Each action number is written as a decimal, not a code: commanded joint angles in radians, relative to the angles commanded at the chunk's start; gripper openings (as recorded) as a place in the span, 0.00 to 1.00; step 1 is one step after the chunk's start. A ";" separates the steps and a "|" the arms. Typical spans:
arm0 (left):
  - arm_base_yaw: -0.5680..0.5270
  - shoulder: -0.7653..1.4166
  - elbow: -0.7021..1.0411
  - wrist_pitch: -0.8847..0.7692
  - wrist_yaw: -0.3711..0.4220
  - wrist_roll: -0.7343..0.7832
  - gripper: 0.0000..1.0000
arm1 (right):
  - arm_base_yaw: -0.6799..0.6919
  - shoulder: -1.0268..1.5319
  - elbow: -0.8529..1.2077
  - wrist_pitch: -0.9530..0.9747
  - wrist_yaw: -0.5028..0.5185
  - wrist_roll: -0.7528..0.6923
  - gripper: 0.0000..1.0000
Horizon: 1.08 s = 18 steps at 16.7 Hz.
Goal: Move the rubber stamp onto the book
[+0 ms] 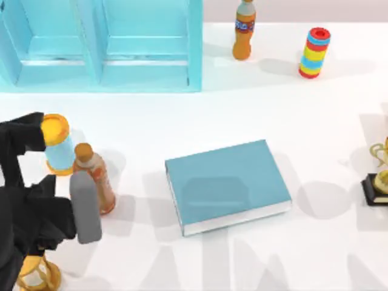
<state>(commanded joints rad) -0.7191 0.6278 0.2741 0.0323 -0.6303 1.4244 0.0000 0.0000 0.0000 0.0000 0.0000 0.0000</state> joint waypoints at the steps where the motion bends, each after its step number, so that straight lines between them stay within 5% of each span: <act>1: 0.062 -0.067 -0.028 -0.003 0.052 -0.153 1.00 | 0.000 0.000 0.000 0.000 0.000 0.000 1.00; 6: 0.360 -0.363 -0.155 -0.017 0.311 -0.822 1.00 | 0.000 0.000 0.000 0.000 0.000 0.000 1.00; 10: 0.562 -0.527 -0.225 -0.025 0.489 -1.188 1.00 | 0.000 0.000 0.000 0.000 0.000 0.000 1.00; 14: 0.692 -0.612 -0.266 -0.031 0.605 -1.386 1.00 | 0.000 0.000 0.000 0.000 0.000 0.000 1.00; 18: 0.719 -0.628 -0.274 -0.032 0.630 -1.424 1.00 | 0.000 0.000 0.000 0.000 0.000 0.000 1.00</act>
<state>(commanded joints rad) 0.0000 -0.0001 0.0000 -0.0001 0.0000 0.0000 0.0000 0.0000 0.0000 0.0000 0.0000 0.0000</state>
